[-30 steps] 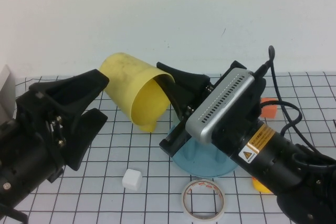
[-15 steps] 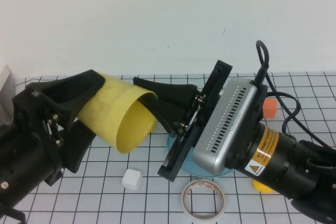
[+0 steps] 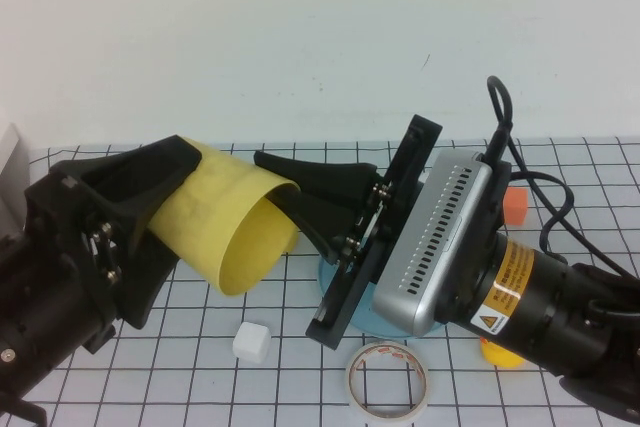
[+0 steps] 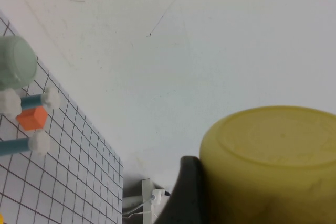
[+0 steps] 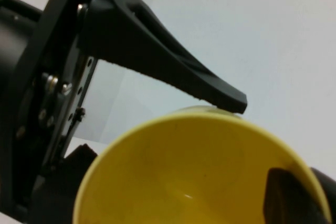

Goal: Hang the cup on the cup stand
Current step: Adjust the cup with two arms

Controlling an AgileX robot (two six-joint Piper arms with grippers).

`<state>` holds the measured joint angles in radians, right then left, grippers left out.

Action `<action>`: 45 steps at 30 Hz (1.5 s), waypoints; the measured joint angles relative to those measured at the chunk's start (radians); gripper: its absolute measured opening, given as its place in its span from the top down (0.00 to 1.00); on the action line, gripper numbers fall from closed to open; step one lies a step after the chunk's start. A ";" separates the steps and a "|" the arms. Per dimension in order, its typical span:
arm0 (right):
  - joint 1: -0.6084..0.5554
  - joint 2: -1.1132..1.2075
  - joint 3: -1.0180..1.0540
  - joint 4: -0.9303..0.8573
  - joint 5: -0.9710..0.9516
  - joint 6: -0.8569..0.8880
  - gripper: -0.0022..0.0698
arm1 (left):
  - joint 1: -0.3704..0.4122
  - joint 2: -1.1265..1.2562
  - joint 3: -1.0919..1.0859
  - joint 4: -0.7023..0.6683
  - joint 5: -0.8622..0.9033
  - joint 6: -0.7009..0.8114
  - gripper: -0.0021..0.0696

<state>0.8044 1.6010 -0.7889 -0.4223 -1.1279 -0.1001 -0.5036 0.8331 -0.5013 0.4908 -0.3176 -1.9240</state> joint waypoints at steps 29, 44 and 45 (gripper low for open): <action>0.008 -0.004 0.000 -0.088 -0.002 0.250 0.34 | 0.000 0.000 0.000 0.043 -0.028 0.168 0.17; 0.004 -0.019 0.035 -0.045 -0.014 0.259 0.68 | 0.000 0.000 0.000 -0.003 -0.086 0.341 0.17; 0.000 -0.019 0.035 -0.034 -0.014 0.257 0.74 | 0.000 0.000 0.000 -0.005 -0.086 0.341 0.17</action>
<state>0.8045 1.5823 -0.7542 -0.4559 -1.1416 0.1572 -0.5036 0.8331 -0.5013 0.4860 -0.4039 -1.5833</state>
